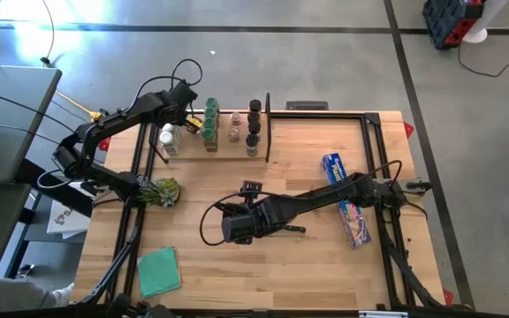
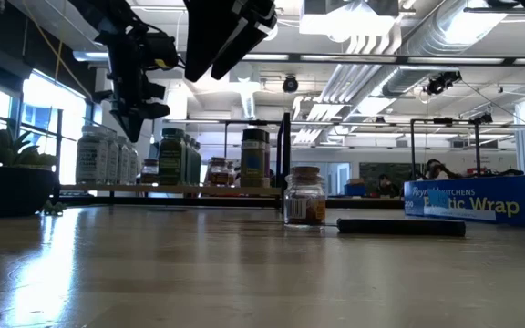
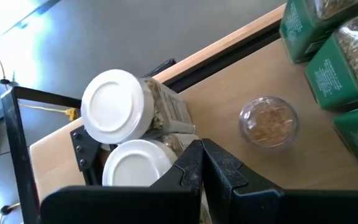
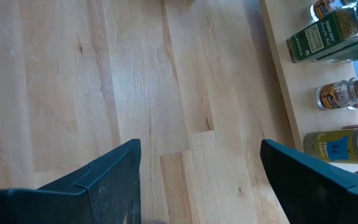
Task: Shelf spices
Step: Adjust the white lid seasoning bottles on the shelf
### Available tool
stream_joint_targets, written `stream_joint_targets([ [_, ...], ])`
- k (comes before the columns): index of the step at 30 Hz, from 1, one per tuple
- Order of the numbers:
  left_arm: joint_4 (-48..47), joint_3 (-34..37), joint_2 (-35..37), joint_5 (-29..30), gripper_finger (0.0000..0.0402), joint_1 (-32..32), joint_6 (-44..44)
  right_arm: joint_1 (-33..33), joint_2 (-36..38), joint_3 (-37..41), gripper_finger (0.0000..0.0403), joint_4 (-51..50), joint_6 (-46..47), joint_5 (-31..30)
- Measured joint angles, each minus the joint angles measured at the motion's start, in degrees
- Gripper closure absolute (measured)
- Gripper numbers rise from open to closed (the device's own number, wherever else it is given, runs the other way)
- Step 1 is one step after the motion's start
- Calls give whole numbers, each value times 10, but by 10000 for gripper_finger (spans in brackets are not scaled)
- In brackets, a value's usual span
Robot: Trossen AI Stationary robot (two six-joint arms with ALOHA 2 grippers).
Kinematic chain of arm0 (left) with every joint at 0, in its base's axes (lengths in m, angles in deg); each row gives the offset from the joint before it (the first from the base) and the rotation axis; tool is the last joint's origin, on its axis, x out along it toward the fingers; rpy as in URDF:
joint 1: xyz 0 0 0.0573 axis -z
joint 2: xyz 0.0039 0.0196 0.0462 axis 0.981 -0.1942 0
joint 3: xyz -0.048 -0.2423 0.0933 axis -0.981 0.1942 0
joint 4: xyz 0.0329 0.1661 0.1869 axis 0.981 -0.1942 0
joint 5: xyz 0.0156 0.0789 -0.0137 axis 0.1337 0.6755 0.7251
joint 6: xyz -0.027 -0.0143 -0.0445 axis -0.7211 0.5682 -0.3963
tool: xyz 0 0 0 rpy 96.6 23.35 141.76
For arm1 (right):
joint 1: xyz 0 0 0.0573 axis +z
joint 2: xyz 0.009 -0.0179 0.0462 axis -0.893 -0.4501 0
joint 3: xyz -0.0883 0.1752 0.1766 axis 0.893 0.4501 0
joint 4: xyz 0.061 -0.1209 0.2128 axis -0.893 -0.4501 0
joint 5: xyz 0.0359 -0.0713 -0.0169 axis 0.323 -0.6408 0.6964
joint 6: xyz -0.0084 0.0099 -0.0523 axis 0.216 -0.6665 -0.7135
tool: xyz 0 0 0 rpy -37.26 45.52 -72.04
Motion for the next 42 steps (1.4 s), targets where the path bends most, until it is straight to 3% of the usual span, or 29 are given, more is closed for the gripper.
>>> stream_joint_targets([
  [42, -29, 0, 5, -1, 402, 2, -6, 0, 0, 0, 77, -2, 2, 0],
])
